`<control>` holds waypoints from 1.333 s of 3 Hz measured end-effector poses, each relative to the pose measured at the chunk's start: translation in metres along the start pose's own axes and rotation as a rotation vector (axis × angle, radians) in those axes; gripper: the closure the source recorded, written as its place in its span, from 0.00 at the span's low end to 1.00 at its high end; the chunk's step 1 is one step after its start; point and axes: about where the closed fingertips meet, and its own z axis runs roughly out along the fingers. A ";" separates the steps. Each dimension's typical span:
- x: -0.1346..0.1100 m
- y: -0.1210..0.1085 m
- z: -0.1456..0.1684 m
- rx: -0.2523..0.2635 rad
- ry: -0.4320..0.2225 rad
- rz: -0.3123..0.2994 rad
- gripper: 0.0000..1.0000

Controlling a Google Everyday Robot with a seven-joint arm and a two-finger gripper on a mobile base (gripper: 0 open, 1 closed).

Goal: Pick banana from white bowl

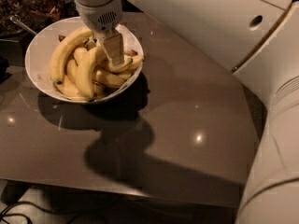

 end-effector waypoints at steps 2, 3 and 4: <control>-0.011 -0.014 0.009 -0.001 -0.012 -0.064 0.42; -0.019 -0.015 0.019 -0.015 -0.028 -0.090 0.41; -0.024 -0.014 0.026 -0.027 -0.037 -0.110 0.41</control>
Offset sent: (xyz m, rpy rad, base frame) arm 0.0061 0.0169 -0.0155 -0.0627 0.0543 0.0920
